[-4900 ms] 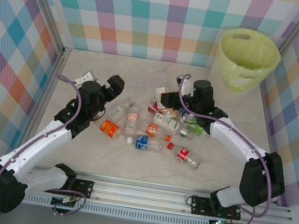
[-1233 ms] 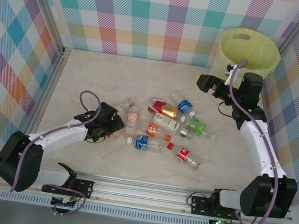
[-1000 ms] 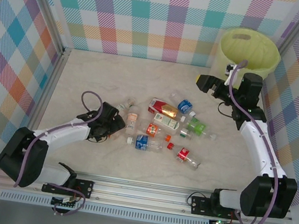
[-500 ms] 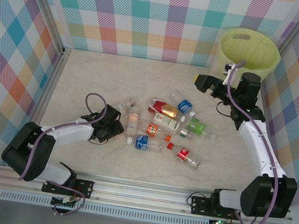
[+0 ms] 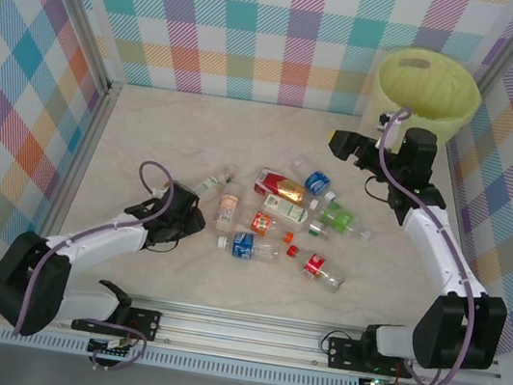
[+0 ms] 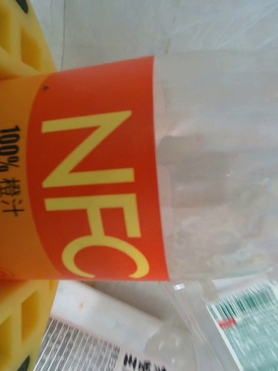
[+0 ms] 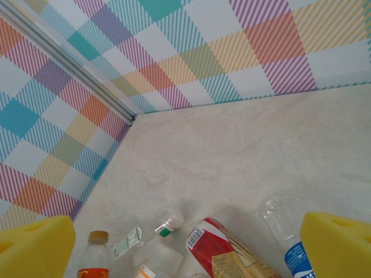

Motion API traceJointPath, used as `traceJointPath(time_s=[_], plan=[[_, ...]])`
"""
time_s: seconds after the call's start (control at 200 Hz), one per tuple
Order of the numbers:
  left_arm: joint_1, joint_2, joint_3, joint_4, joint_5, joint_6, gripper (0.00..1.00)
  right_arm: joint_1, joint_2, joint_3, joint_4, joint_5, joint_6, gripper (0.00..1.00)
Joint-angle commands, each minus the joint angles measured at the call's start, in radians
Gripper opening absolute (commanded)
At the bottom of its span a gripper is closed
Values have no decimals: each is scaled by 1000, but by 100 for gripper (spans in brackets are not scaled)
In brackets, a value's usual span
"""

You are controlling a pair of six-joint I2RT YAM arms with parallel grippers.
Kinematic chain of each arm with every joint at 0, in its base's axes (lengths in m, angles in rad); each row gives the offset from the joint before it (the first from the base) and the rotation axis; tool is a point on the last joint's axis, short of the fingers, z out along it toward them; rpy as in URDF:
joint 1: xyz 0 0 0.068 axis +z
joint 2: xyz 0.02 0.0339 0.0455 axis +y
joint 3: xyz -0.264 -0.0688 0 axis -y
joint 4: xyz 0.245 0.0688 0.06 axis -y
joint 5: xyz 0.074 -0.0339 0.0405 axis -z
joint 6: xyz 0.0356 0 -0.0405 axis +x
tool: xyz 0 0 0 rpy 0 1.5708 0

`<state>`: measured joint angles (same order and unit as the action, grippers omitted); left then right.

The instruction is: Put the plastic bottles in the bin

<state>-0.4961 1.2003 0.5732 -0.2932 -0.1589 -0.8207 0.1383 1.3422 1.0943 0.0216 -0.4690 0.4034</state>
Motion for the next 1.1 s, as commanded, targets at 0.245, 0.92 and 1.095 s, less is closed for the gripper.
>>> traceJointPath(time_s=[0.245, 0.92, 1.095], plan=[[-2, -280, 102, -108, -112, 255, 43, 10, -126, -90, 72, 166, -21, 100], [-28, -16, 221, 362, 528, 304, 39, 26, -151, -126, 39, 33, 105, 100], [-64, 71, 267, 447, 624, 332, 39, 40, -109, -141, 96, -95, 258, 100]])
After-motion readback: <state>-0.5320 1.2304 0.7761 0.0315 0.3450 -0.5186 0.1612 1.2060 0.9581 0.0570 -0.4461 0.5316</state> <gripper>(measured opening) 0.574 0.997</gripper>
